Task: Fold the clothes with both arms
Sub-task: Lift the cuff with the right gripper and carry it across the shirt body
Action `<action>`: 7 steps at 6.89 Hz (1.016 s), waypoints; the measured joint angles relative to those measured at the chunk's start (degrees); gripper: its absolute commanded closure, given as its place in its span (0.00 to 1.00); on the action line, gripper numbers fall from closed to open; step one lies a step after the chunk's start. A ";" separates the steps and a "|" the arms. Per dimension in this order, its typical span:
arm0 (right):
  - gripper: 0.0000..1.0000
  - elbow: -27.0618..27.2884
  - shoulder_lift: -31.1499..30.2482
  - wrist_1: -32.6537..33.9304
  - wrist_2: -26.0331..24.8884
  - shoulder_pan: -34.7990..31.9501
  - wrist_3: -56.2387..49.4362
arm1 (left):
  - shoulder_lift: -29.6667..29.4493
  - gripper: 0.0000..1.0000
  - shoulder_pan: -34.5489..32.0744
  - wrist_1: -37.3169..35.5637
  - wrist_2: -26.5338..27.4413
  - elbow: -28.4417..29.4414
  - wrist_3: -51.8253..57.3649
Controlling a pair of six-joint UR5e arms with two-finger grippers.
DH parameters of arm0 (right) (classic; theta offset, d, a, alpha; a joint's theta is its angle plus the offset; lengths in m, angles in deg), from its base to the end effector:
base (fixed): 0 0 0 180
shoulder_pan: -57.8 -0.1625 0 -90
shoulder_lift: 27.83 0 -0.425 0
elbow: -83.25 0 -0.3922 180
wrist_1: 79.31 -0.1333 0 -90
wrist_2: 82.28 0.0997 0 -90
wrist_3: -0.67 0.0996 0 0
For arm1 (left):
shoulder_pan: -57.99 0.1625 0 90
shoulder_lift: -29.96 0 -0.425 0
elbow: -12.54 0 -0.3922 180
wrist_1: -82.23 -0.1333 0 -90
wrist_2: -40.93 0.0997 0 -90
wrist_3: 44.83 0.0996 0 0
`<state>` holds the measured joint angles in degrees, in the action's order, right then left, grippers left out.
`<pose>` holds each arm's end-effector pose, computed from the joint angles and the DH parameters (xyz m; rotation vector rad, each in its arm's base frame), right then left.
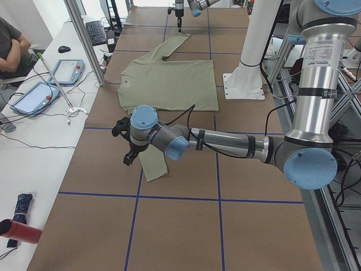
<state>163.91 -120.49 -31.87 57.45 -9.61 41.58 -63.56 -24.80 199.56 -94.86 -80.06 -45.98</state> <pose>-0.1324 -0.4675 0.6733 -0.0211 -0.9805 0.0623 0.0060 -0.5410 0.5479 0.4953 0.8161 0.3308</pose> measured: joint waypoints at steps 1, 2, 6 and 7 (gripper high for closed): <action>1.00 2.88 0.06 0.21 0.52 0.35 3.52 | 0.00 0.00 0.00 0.00 0.00 -0.02 0.00; 1.00 6.36 0.47 0.31 0.62 1.62 8.98 | -0.01 0.00 0.00 0.02 0.00 -0.02 0.00; 1.00 10.66 19.46 5.01 -4.76 11.77 38.26 | -0.15 0.00 0.02 1.69 -0.06 0.25 -0.02; 1.00 10.17 27.69 11.33 -8.81 14.66 43.01 | -0.17 0.00 0.03 1.88 -0.08 0.24 -0.01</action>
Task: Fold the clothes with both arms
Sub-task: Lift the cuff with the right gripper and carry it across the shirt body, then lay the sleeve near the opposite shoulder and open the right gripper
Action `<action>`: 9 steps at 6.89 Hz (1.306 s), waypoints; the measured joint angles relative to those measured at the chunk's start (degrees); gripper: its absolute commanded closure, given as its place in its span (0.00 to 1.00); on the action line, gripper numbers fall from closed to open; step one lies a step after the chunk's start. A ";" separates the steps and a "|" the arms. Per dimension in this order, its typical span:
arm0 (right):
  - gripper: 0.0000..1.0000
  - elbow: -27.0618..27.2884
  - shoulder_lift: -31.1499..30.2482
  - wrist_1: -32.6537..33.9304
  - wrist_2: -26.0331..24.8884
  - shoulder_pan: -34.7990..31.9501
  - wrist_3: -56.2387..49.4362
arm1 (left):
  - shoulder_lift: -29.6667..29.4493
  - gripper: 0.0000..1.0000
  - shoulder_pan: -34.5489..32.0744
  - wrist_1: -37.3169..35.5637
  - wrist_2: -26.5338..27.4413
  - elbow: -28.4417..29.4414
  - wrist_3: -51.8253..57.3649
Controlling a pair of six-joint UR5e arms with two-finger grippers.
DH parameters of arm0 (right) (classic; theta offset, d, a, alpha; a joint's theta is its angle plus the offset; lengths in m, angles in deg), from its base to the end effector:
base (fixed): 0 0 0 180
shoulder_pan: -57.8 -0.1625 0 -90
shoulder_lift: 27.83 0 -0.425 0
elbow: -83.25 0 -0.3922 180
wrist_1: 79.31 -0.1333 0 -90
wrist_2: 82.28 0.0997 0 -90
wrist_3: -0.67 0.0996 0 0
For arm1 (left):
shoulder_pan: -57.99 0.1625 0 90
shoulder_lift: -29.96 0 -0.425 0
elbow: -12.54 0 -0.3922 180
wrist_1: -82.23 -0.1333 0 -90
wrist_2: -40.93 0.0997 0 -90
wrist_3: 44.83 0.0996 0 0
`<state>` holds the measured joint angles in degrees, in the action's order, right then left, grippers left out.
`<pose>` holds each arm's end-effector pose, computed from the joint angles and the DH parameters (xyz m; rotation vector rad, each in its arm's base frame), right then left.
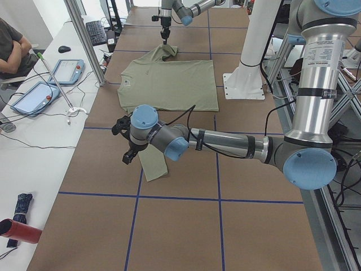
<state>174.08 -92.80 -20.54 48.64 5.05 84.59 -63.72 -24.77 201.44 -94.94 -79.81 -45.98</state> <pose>-0.3393 -0.5587 0.3337 -0.1013 -1.1508 0.3674 0.0066 -0.5422 0.5445 0.5246 0.8173 0.3438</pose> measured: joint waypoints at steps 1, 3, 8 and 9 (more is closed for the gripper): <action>1.00 -2.51 9.24 5.67 -5.48 3.14 4.51 | 0.00 0.00 0.01 0.18 -0.01 0.01 0.00; 1.00 -14.48 26.22 9.09 -15.64 9.00 9.51 | 0.04 0.00 0.05 0.32 -0.01 0.12 0.01; 1.00 -35.95 46.24 2.50 -31.33 19.55 10.24 | 0.08 0.00 0.06 0.38 -3.69 0.56 -0.04; 1.00 -37.35 47.22 0.77 -32.58 20.64 10.22 | 0.08 0.00 0.06 0.39 -3.86 0.59 -0.03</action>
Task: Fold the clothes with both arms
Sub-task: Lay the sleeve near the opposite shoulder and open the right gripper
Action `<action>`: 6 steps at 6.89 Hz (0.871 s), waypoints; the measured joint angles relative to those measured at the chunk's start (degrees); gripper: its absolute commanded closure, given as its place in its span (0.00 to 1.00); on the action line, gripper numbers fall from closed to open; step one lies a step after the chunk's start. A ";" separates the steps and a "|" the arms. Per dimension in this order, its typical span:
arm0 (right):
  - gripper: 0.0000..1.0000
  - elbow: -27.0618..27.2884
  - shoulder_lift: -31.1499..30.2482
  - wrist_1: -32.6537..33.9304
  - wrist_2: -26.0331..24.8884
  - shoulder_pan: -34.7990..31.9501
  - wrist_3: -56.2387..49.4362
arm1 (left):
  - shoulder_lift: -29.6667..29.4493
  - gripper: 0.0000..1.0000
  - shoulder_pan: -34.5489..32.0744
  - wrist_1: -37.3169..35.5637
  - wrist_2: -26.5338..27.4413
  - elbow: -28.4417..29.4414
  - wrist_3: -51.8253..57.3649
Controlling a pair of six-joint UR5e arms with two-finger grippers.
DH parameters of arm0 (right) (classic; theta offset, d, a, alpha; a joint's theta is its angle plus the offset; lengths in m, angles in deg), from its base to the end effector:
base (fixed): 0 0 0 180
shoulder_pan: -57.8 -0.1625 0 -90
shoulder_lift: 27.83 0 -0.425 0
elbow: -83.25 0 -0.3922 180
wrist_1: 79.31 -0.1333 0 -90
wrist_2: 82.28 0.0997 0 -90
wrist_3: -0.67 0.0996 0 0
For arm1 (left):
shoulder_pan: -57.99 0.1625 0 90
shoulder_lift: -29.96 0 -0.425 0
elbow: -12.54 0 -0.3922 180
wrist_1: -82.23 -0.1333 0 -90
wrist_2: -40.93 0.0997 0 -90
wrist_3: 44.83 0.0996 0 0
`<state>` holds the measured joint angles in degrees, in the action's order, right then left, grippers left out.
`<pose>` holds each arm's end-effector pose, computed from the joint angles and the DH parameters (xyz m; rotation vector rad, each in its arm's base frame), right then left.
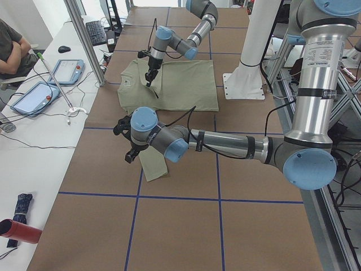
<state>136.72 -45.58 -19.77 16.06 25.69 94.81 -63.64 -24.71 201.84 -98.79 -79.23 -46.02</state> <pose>-0.6599 -0.5544 0.0117 0.1551 -1.1622 0.4755 0.0112 -0.5387 0.5456 0.5090 0.8825 0.3619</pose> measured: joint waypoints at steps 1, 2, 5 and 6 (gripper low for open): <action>1.00 -1.34 0.41 -2.36 -0.81 0.65 -0.01 | 0.00 0.00 0.00 0.01 -0.18 0.04 -0.01; 0.98 -2.41 0.57 -3.93 -1.39 0.94 -0.01 | 0.00 0.00 0.00 -0.01 -0.37 0.11 0.02; 0.32 -8.57 3.31 -7.07 -3.65 1.08 0.05 | -0.02 0.00 0.66 -0.10 -0.64 0.25 -0.31; 0.14 -10.22 4.30 -7.30 -4.19 1.08 0.09 | -0.38 0.00 1.98 -0.03 -0.77 0.74 -2.16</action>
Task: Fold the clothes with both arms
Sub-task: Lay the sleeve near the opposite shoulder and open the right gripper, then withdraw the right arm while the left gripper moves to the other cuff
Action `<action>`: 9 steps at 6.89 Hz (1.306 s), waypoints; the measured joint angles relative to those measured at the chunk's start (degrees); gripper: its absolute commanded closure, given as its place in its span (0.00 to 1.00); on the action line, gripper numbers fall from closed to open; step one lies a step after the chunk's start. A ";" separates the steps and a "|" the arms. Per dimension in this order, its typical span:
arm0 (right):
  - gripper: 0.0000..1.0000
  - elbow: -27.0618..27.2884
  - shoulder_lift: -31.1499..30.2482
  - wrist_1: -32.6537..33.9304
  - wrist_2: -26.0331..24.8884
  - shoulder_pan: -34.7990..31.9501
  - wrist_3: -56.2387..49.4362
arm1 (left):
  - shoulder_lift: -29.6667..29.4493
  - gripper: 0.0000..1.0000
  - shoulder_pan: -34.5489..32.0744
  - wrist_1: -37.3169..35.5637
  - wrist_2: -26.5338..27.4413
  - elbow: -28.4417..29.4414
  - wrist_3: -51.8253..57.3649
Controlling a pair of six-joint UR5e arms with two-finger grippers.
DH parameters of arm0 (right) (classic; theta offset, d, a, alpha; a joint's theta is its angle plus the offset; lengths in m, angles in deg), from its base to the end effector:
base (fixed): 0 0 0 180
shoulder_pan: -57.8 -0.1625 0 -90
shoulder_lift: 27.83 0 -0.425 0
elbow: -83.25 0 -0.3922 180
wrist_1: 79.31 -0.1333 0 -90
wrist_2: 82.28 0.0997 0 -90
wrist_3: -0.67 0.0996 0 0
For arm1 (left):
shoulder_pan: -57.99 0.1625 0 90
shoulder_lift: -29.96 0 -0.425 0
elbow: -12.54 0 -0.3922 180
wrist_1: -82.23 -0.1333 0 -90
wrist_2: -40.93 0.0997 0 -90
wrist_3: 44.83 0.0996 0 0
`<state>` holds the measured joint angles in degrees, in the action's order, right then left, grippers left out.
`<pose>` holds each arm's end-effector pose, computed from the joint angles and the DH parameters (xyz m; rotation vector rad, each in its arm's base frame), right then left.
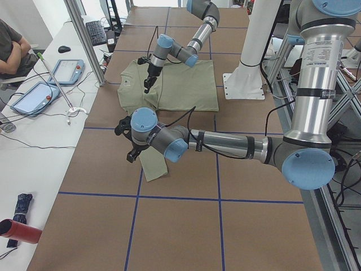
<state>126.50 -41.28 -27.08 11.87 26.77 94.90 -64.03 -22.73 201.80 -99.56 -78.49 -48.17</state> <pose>-0.6921 -0.5635 0.0122 0.2136 -1.1755 0.4989 0.0311 -0.5404 0.5477 0.4677 0.9129 0.3602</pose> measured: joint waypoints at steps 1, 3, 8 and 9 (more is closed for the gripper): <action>0.08 -0.75 0.48 -0.05 -0.36 0.00 0.29 | -0.98 0.00 2.12 0.66 0.05 1.53 -3.73; 0.02 -0.47 1.01 0.16 -0.44 -0.03 2.08 | -4.37 0.01 6.61 4.00 0.63 7.80 -12.76; 0.02 22.94 -14.47 10.90 11.04 -7.59 4.58 | -5.63 0.14 10.21 9.28 7.51 20.87 -16.40; 0.02 28.63 -20.05 11.65 14.91 -9.86 4.32 | -5.77 0.20 10.30 9.91 7.82 22.34 -16.50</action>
<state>155.13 -61.33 -15.43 26.78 16.90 99.22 -69.80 -12.43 211.71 -91.75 -56.15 -64.67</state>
